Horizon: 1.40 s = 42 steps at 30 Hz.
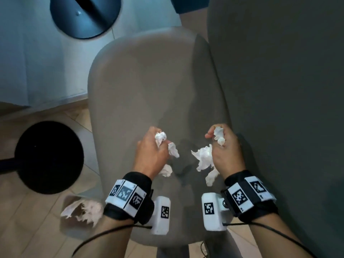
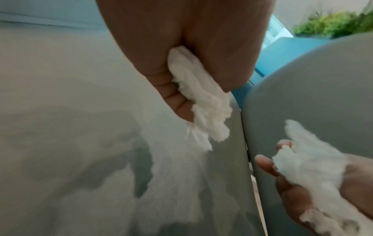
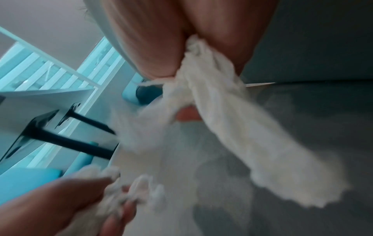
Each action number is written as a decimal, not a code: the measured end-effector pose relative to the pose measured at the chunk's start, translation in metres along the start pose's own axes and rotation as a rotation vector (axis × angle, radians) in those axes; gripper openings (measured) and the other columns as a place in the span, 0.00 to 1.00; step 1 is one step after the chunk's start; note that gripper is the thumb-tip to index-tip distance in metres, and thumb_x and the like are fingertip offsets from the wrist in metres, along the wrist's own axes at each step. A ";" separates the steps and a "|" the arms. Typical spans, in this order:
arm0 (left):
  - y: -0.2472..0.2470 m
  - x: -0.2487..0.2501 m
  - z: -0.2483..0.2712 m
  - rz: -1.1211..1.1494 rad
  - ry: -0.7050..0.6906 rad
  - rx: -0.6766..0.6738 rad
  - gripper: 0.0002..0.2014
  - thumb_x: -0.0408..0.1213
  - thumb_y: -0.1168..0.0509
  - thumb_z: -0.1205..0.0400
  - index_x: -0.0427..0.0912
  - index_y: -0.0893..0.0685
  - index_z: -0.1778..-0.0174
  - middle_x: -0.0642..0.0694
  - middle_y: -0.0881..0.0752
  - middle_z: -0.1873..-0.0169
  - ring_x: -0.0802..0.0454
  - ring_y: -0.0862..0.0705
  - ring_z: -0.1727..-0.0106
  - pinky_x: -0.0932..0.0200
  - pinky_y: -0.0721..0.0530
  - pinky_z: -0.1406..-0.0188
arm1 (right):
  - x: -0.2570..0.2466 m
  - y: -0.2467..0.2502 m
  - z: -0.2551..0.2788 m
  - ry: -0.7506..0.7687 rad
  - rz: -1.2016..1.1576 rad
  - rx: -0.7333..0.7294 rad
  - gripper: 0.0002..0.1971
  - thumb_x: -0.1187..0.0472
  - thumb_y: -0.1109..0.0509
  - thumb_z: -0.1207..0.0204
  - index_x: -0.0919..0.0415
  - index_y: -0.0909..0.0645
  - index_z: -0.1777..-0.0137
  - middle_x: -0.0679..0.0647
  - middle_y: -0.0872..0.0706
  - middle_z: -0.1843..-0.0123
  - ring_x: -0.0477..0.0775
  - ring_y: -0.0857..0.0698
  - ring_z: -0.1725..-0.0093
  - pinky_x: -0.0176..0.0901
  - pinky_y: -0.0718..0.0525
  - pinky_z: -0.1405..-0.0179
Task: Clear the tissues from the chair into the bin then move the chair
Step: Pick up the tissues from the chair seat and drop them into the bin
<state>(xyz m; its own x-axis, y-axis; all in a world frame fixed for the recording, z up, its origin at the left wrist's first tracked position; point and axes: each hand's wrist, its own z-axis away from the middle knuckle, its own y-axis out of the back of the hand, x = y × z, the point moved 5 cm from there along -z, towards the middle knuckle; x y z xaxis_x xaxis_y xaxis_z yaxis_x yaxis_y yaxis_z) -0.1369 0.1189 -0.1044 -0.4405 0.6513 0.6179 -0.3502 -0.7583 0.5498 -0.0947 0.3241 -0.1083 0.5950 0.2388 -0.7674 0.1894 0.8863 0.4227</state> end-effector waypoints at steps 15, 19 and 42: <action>0.041 -0.128 0.192 0.309 0.268 0.288 0.20 0.53 0.33 0.18 0.46 0.23 0.73 0.54 0.23 0.80 0.60 0.27 0.78 0.66 0.30 0.77 | -0.052 -0.105 0.135 0.208 0.191 -0.457 0.32 0.35 0.35 0.22 0.59 0.38 0.76 0.45 0.36 0.79 0.48 0.35 0.76 0.44 0.31 0.73; 0.045 -0.193 0.239 0.311 0.381 0.381 0.26 0.54 0.35 0.18 0.43 0.28 0.78 0.52 0.26 0.83 0.54 0.30 0.79 0.47 0.25 0.76 | -0.043 -0.162 0.216 0.244 0.270 -0.751 0.27 0.38 0.39 0.20 0.53 0.37 0.75 0.44 0.34 0.78 0.46 0.34 0.76 0.46 0.31 0.73; 0.130 -0.502 0.188 0.345 0.541 0.346 0.27 0.27 0.36 0.22 0.50 0.28 0.27 0.47 0.19 0.35 0.48 0.20 0.38 0.58 0.25 0.45 | 0.098 -0.468 0.280 0.168 0.632 -0.878 0.28 0.69 0.33 0.26 0.53 0.29 0.26 0.58 0.20 0.34 0.60 0.16 0.40 0.50 0.16 0.40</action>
<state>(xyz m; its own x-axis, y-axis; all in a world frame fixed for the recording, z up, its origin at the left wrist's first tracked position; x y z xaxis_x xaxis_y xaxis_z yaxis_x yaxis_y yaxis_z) 0.1939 -0.3015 -0.2373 -0.8572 0.2051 0.4725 0.1238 -0.8084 0.5754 0.0939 -0.1778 -0.2465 0.2620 0.7417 -0.6174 -0.7749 0.5431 0.3235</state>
